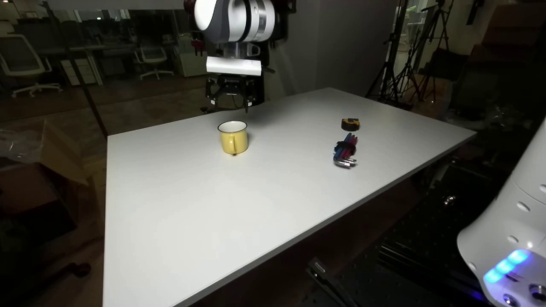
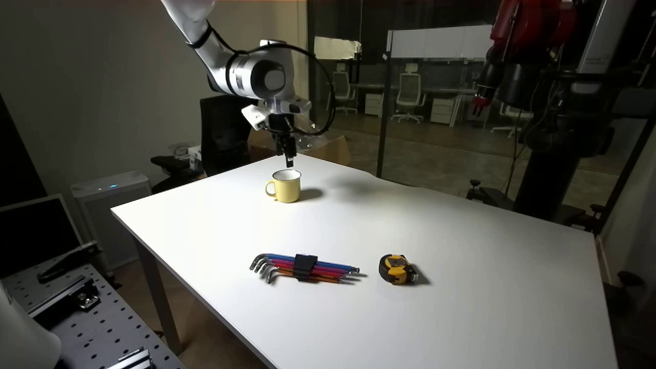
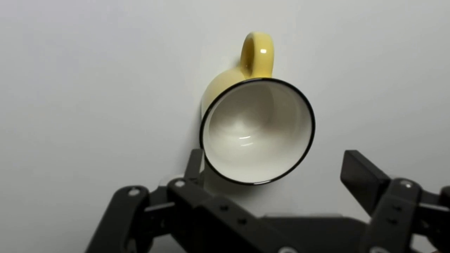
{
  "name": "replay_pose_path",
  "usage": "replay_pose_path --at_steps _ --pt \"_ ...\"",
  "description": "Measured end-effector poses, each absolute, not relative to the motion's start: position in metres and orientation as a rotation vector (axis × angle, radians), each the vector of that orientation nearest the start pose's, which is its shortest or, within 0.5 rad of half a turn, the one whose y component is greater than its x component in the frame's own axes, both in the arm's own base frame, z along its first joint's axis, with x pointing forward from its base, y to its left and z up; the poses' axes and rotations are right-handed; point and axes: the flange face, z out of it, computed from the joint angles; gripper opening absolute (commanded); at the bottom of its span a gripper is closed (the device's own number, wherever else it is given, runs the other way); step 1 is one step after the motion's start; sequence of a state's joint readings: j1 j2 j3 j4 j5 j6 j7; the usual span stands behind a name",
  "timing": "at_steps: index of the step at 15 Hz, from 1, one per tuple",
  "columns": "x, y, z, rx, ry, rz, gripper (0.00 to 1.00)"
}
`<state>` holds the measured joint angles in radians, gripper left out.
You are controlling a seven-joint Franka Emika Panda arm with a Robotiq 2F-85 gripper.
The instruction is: Move the cup to the right
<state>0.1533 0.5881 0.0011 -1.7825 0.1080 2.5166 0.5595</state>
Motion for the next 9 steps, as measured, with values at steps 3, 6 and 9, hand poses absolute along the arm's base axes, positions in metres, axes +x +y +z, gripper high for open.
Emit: replay_pose_path --at_steps 3,6,9 --pt "0.664 0.099 0.229 -2.956 0.647 -0.159 1.00" --pt "0.668 0.103 0.218 -2.982 0.532 -0.152 1.00" --pt "0.668 0.104 0.211 -2.986 0.523 -0.142 1.00"
